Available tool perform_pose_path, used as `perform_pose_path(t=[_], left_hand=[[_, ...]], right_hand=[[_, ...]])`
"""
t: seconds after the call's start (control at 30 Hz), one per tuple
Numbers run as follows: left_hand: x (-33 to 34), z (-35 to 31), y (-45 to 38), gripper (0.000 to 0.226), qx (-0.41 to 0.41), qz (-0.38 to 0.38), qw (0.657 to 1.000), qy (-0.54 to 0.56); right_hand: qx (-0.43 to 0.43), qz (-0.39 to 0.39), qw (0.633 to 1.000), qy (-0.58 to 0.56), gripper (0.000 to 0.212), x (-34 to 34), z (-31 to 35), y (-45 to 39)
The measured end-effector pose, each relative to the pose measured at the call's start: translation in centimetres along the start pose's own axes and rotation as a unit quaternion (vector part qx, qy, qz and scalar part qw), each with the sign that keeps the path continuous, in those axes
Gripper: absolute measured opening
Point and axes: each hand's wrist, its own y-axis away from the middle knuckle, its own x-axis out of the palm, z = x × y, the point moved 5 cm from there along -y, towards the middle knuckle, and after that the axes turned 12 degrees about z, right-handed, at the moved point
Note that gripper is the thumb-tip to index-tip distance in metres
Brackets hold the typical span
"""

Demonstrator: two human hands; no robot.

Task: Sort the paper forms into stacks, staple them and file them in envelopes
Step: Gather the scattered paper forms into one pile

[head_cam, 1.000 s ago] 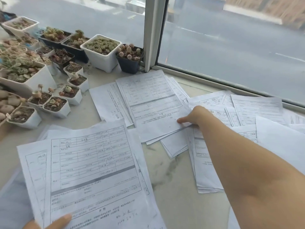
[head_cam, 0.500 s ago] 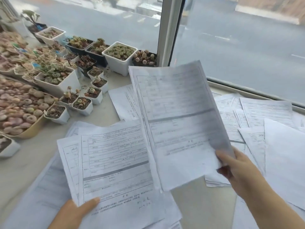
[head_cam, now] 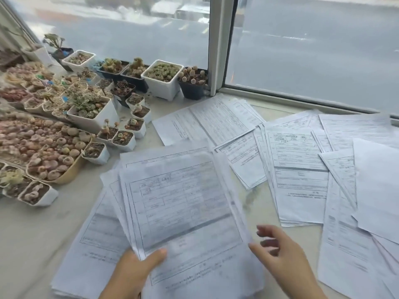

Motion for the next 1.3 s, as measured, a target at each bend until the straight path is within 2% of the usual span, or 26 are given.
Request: perform_pose_path(t=[0.03, 0.07, 0.13, 0.17, 0.2, 0.27, 0.3, 0.37, 0.43, 0.47, 0.53, 0.6, 0.67, 0.7, 0.73, 0.8, 0.87, 0.93, 1.0, 1.1, 1.2, 1.3], left_hand=[[0.3, -0.7, 0.2, 0.037, 0.013, 0.012, 1.0, 0.011], [1.0, -1.6, 0.5, 0.04, 0.026, 0.038, 0.999, 0.009], [3.1, -3.9, 1.0, 0.045, 0.063, 0.099, 0.993, -0.033], [4.2, -5.2, 1.2, 0.045, 0.076, 0.13, 0.987, -0.048], [5.3, -6.4, 1.2, 0.037, 0.087, 0.146, 0.984, -0.059], [6.9, -9.0, 1.0, 0.026, 0.13, 0.149, 0.977, -0.075], [7.8, -10.4, 1.0, 0.03, 0.16, 0.145, 0.972, -0.094], [9.3, -13.5, 1.5, 0.044, 0.224, 0.117, 0.957, -0.143], [10.4, -15.1, 1.4, 0.059, 0.244, 0.104, 0.947, -0.18], [11.0, -15.3, 1.2, 0.056, 0.254, 0.107, 0.942, -0.192], [12.0, -14.6, 0.4, 0.033, 0.252, 0.132, 0.94, -0.188], [12.8, -13.6, -0.3, 0.053, 0.263, 0.131, 0.939, -0.18], [14.2, -12.9, -0.8, 0.036, 0.252, 0.132, 0.942, -0.179], [15.1, -12.7, -0.7, 0.027, 0.247, 0.136, 0.942, -0.184], [15.3, -12.7, -0.6, 0.025, 0.247, 0.12, 0.943, -0.186], [15.0, -13.4, -0.1, 0.023, 0.263, 0.081, 0.95, -0.148], [14.4, -14.6, 0.3, 0.023, 0.283, 0.073, 0.951, -0.101], [14.0, -15.2, 0.2, 0.022, 0.287, 0.111, 0.948, -0.082], [13.7, -14.0, -0.8, 0.037, 0.266, 0.141, 0.949, -0.094], [13.6, -12.8, -1.5, 0.053, 0.253, 0.139, 0.951, -0.109], [13.7, -11.8, -2.1, 0.044, 0.251, 0.125, 0.952, -0.127], [14.2, -10.3, -2.8, 0.027, 0.198, 0.114, 0.958, -0.175]], right_hand=[[-0.003, 0.013, 0.999, -0.042, 0.048, -1.4, 0.3, -0.5], [0.003, 0.061, 0.993, -0.096, 0.062, -2.3, 0.9, -0.9], [-0.01, 0.167, 0.964, -0.209, 0.082, -3.4, 2.7, -1.0], [-0.028, 0.187, 0.946, -0.263, 0.086, -4.1, 3.5, -0.9], [-0.05, 0.181, 0.935, -0.301, 0.083, -4.9, 4.3, -0.6], [-0.108, 0.112, 0.93, -0.332, 0.049, -7.0, 5.9, 0.5], [-0.14, 0.067, 0.929, -0.335, 0.032, -8.2, 6.6, 1.4], [-0.188, 0.015, 0.927, -0.324, 0.035, -10.1, 8.0, 3.3], [-0.216, 0.004, 0.93, -0.297, 0.04, -11.3, 8.6, 4.8], [-0.213, 0.005, 0.938, -0.272, 0.043, -11.4, 8.3, 5.1], [-0.172, 0.001, 0.959, -0.225, 0.039, -11.2, 6.9, 4.9], [-0.127, -0.004, 0.971, -0.202, 0.044, -10.2, 5.5, 4.2], [-0.116, -0.029, 0.969, -0.216, 0.045, -9.1, 5.4, 3.5], [-0.119, -0.055, 0.965, -0.228, 0.037, -9.0, 5.5, 3.3], [-0.127, -0.076, 0.96, -0.236, 0.031, -9.2, 5.9, 3.3], [-0.148, -0.103, 0.953, -0.243, 0.034, -10.3, 6.7, 3.9], [-0.165, -0.103, 0.949, -0.248, 0.036, -11.5, 6.9, 4.7], [-0.179, -0.091, 0.949, -0.243, 0.041, -11.8, 6.9, 4.9], [-0.167, -0.072, 0.953, -0.241, 0.044, -10.9, 5.7, 4.3], [-0.158, -0.034, 0.952, -0.259, 0.049, -9.4, 4.2, 3.2], [-0.141, -0.029, 0.957, -0.252, 0.052, -8.6, 3.2, 2.3], [-0.106, -0.041, 0.964, -0.24, 0.057, -7.6, 2.4, 1.7]])
